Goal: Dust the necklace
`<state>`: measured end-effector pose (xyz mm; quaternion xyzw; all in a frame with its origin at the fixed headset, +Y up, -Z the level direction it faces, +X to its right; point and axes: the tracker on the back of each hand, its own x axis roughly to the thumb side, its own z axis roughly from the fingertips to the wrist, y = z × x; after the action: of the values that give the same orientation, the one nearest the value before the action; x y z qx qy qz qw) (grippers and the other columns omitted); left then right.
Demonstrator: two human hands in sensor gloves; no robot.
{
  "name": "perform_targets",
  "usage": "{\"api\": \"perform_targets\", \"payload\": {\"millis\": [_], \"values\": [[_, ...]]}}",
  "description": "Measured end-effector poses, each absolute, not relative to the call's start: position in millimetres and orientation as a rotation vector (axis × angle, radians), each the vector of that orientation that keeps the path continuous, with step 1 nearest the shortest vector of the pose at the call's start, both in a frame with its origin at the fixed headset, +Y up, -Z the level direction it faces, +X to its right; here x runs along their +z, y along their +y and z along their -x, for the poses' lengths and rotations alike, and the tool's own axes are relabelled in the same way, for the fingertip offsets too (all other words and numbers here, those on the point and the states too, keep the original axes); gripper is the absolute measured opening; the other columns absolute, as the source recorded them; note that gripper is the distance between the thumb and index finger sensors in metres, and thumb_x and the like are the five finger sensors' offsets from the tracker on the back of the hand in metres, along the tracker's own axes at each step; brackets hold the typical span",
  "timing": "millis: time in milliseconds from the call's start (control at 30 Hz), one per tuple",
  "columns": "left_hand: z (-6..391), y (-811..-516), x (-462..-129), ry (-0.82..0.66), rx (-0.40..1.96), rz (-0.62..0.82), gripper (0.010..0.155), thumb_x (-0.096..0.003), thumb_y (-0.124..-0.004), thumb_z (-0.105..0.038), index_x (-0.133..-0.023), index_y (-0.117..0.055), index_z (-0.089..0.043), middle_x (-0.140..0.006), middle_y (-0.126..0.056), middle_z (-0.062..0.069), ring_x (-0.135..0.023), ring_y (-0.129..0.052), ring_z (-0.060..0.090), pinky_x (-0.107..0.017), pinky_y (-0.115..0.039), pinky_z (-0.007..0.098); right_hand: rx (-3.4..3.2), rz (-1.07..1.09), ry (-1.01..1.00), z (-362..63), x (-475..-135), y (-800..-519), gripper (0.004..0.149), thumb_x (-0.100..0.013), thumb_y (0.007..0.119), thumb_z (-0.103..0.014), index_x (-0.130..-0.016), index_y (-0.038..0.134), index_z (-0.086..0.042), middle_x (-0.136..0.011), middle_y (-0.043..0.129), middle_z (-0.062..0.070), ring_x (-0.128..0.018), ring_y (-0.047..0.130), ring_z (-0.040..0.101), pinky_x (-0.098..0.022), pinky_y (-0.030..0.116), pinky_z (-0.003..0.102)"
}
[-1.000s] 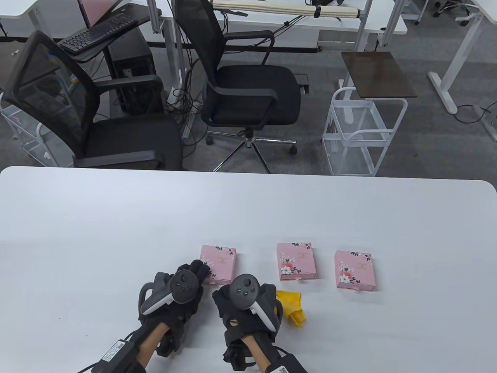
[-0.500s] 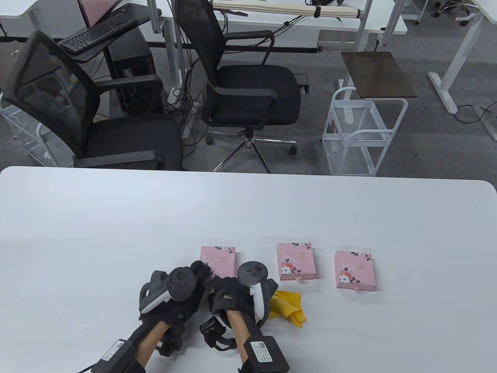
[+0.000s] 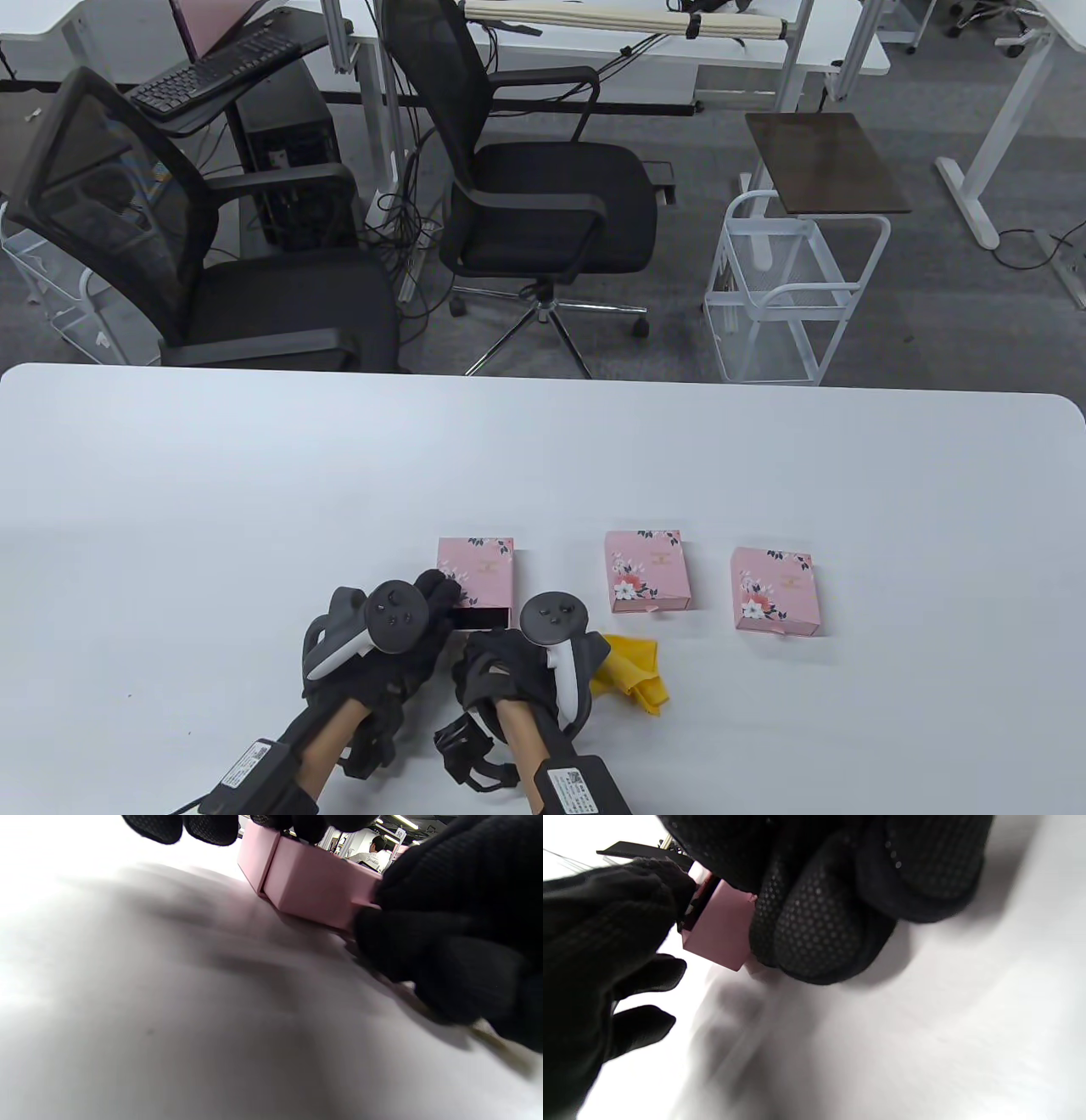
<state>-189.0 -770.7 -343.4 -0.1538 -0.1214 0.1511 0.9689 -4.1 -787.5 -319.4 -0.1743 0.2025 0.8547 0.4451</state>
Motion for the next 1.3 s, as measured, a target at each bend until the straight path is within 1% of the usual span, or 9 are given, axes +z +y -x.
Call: {"api": "perform_targets", "payload": {"millis": [367,733,867,933,1067,1133,1200,1233,1300], "values": [[189,-770,-344,-0.247,0.298,0.365,0.056,-0.0642,-0.053,-0.041,-0.117,-0.035,-0.034,-0.126,-0.025,-0.007,-0.11,-0.041,0.034,-0.078,-0.048,0.059,2.039,0.407,0.595,-1,-283,-790,0.038,-0.066,0.075,-0.028,-0.087,0.08,0.004,-0.066,0.099,0.013,-0.044,0.105,0.029,-0.034,0.089,0.04],[189,-771,-343,-0.247,0.303,0.364,0.056,-0.0642,-0.053,-0.041,-0.117,-0.034,-0.033,-0.126,-0.024,-0.006,-0.109,-0.041,0.035,-0.078,-0.048,0.059,1.995,0.384,0.629,-4,-269,-788,0.04,-0.067,0.074,-0.028,-0.089,0.079,0.006,-0.069,0.098,0.016,-0.047,0.105,0.032,-0.036,0.089,0.041],[189,-771,-342,-0.245,0.306,0.329,0.057,-0.0638,-0.053,-0.041,-0.117,-0.035,-0.033,-0.126,-0.025,-0.005,-0.111,-0.039,0.036,-0.078,-0.046,0.061,2.041,0.334,0.658,-11,-267,-779,0.045,-0.066,0.076,-0.03,-0.091,0.077,0.007,-0.072,0.097,0.019,-0.049,0.103,0.035,-0.038,0.088,0.043],[190,-766,-340,-0.252,0.326,0.303,0.057,-0.0636,-0.054,-0.042,-0.117,-0.035,-0.033,-0.126,-0.024,-0.004,-0.111,-0.038,0.037,-0.078,-0.045,0.061,2.125,0.276,0.664,-16,-268,-765,0.046,-0.066,0.076,-0.031,-0.091,0.077,0.007,-0.072,0.096,0.019,-0.049,0.103,0.035,-0.038,0.087,0.043],[199,-744,-329,-0.261,0.404,0.202,0.058,-0.0633,-0.054,-0.042,-0.117,-0.036,-0.031,-0.126,-0.025,-0.002,-0.109,-0.039,0.039,-0.078,-0.046,0.061,2.296,0.142,0.584,-17,-276,-732,0.042,-0.065,0.078,-0.032,-0.092,0.078,0.001,-0.07,0.097,0.016,-0.046,0.102,0.034,-0.038,0.086,0.043],[204,-733,-319,-0.269,0.422,0.15,0.057,-0.0631,-0.055,-0.042,-0.117,-0.038,-0.031,-0.126,-0.027,-0.001,-0.109,-0.04,0.04,-0.077,-0.047,0.061,2.441,0.012,0.427,-12,-286,-716,0.04,-0.065,0.078,-0.031,-0.092,0.078,-0.002,-0.071,0.096,0.015,-0.047,0.101,0.032,-0.039,0.086,0.043],[212,-726,-309,-0.27,0.41,0.134,0.058,-0.0633,-0.055,-0.043,-0.117,-0.038,-0.031,-0.126,-0.028,-0.001,-0.109,-0.041,0.04,-0.077,-0.048,0.061,2.55,-0.102,0.268,-4,-294,-713,0.04,-0.065,0.078,-0.03,-0.095,0.076,-0.004,-0.075,0.094,0.015,-0.051,0.099,0.033,-0.042,0.085,0.043],[217,-726,-303,-0.264,0.428,0.101,0.057,-0.0635,-0.055,-0.043,-0.117,-0.039,-0.031,-0.127,-0.029,0.0,-0.109,-0.042,0.04,-0.077,-0.049,0.06,2.628,-0.208,0.19,3,-299,-715,0.041,-0.064,0.079,-0.03,-0.097,0.074,-0.006,-0.079,0.091,0.016,-0.056,0.097,0.035,-0.046,0.083,0.045],[222,-729,-299,-0.261,0.469,0.061,0.057,-0.0634,-0.056,-0.043,-0.117,-0.042,-0.03,-0.126,-0.034,0.001,-0.108,-0.045,0.04,-0.076,-0.051,0.061,2.777,-0.335,0.155,14,-304,-720,0.043,-0.064,0.08,-0.029,-0.101,0.072,-0.009,-0.088,0.085,0.02,-0.065,0.092,0.039,-0.052,0.079,0.048]]}}
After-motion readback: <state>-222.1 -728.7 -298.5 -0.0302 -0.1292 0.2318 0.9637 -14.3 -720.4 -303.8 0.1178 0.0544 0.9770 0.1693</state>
